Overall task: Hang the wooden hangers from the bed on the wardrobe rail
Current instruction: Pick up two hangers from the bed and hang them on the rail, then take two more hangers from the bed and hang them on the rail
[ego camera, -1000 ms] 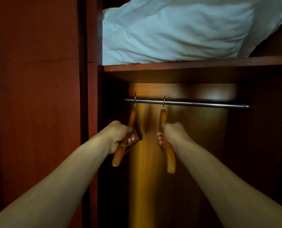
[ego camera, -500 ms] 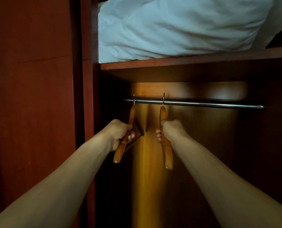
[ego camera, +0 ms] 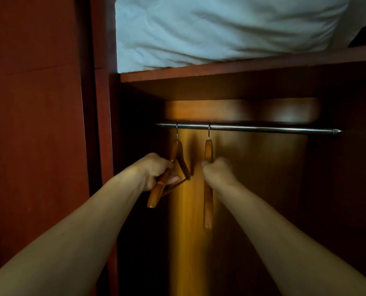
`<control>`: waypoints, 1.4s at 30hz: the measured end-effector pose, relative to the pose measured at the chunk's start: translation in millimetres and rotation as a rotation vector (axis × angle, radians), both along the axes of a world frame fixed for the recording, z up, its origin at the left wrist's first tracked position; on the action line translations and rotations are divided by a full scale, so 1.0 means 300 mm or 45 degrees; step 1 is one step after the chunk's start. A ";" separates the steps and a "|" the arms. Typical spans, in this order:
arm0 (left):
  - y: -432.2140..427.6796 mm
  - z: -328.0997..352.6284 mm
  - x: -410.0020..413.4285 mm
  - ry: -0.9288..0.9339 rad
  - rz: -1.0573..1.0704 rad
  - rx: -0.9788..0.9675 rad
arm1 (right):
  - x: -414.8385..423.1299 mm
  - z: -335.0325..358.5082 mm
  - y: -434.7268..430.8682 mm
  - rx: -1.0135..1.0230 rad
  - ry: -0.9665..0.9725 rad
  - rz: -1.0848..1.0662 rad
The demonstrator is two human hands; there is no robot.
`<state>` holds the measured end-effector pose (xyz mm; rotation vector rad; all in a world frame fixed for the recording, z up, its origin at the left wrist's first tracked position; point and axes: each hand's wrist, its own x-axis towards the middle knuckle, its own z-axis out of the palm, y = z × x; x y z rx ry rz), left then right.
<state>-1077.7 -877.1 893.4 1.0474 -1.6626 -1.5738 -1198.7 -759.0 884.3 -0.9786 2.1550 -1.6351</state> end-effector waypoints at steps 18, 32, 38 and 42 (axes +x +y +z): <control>0.318 -0.144 0.390 -0.436 0.168 -0.559 | 0.188 -0.140 0.110 -0.167 -0.118 0.440; 0.698 -0.331 1.276 -0.593 0.975 -0.385 | 1.008 -0.281 0.137 -0.061 -0.127 1.255; 1.010 -0.354 1.602 -0.616 1.268 -0.242 | 1.382 -0.301 0.288 -0.025 -0.071 1.532; 1.324 -0.383 1.852 -0.621 1.504 -0.185 | 1.714 -0.332 0.503 0.020 -0.039 1.761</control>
